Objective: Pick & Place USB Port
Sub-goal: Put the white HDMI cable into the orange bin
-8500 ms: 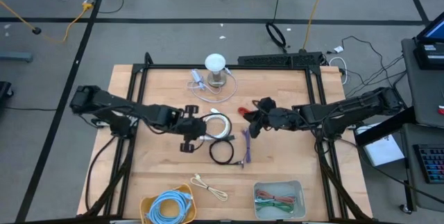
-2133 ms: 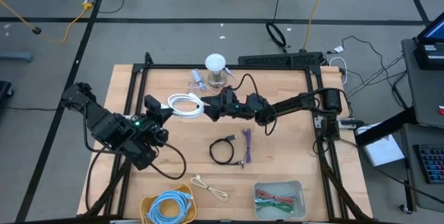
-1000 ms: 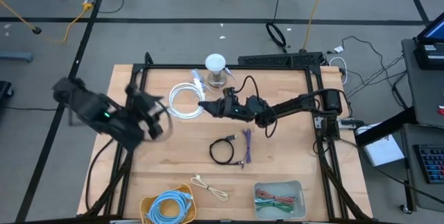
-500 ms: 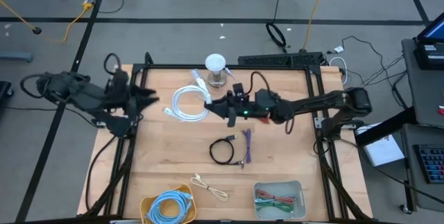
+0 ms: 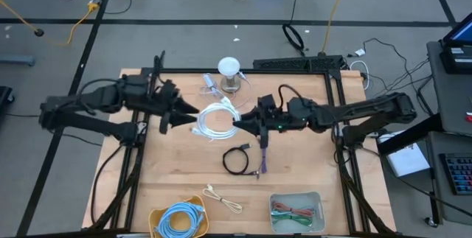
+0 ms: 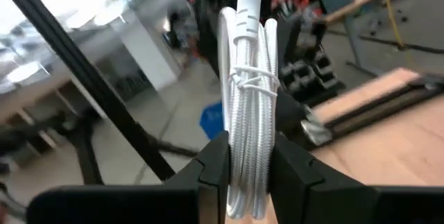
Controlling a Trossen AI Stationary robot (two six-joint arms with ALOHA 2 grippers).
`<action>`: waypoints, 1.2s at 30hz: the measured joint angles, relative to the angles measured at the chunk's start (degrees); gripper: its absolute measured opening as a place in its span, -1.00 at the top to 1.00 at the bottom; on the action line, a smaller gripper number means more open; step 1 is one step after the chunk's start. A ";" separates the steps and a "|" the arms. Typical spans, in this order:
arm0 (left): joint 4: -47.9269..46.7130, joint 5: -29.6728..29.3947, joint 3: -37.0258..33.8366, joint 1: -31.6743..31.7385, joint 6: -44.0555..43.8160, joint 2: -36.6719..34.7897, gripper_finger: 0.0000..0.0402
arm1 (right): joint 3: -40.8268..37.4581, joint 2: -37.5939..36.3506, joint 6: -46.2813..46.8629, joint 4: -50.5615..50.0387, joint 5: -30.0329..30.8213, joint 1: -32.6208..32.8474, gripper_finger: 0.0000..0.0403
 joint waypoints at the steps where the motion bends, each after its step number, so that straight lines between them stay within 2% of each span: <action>1: 3.65 2.56 -0.85 1.12 -0.72 0.46 -0.06 | 0.00 -0.15 -0.69 -1.45 -0.05 0.40 0.70; 6: 7.57 10.55 -1.41 3.93 0.40 2.95 -0.06 | -0.02 -0.64 -3.79 -8.75 5.23 3.03 0.70; 10: 7.02 14.05 -1.41 4.91 2.06 4.87 -0.07 | -0.02 -0.88 -4.47 -10.35 5.63 3.43 0.70; 18: 6.84 13.28 -1.41 4.89 6.06 7.46 -0.07 | 0.43 -0.91 -5.53 -13.58 5.78 3.41 0.70; 21: 5.89 11.20 -1.41 4.89 7.79 7.53 -0.07 | 2.26 -0.89 -6.96 -17.83 5.76 3.39 0.70; 27: 6.42 7.60 -1.39 4.87 11.06 7.31 -0.07 | 4.29 -0.89 -8.74 -18.67 5.77 2.90 0.70; 36: 6.13 7.92 -1.37 3.11 15.63 7.35 -0.07 | 4.45 -0.89 -6.93 -18.97 5.40 2.49 0.70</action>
